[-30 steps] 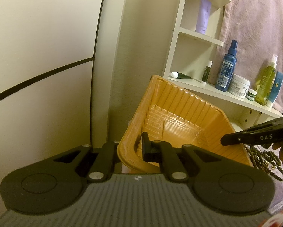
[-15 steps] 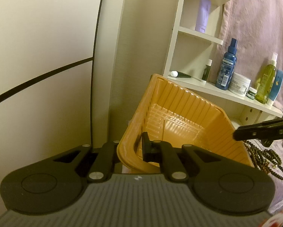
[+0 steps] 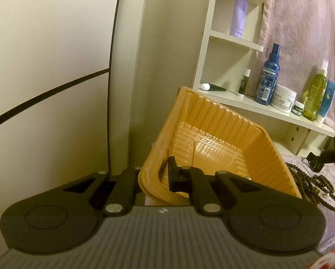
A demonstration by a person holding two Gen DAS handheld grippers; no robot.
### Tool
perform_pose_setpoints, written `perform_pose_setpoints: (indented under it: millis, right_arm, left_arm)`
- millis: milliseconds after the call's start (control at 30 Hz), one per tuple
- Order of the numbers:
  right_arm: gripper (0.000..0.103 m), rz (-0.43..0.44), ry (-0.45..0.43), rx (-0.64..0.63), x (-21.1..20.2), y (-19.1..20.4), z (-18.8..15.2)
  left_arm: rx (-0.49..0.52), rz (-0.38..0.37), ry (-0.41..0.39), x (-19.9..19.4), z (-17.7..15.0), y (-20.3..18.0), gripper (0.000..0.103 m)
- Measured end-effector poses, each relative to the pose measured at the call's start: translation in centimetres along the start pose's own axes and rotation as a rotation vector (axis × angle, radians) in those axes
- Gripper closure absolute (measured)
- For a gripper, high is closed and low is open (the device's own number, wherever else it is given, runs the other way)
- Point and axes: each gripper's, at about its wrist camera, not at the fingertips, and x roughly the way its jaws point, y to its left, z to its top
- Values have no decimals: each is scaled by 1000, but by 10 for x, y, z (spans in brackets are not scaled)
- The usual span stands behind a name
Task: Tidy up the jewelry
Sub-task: 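Pinch the pearl earring near the pearl strand with the right tool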
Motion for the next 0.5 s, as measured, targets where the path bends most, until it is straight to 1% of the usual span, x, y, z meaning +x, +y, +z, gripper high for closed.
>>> perform_pose_setpoints:
  millis: [200, 400, 500]
  right_arm:
    - [58, -72, 28, 1, -27, -18, -21]
    - [58, -119, 75, 22, -38, -35, -43]
    - [58, -136, 92, 10, -41, -39, -50]
  left_arm:
    - [1, 1, 1, 0, 0, 0, 94]
    - [3, 4, 4, 0, 0, 0, 94]
    - [5, 5, 4, 1, 0, 0, 94]
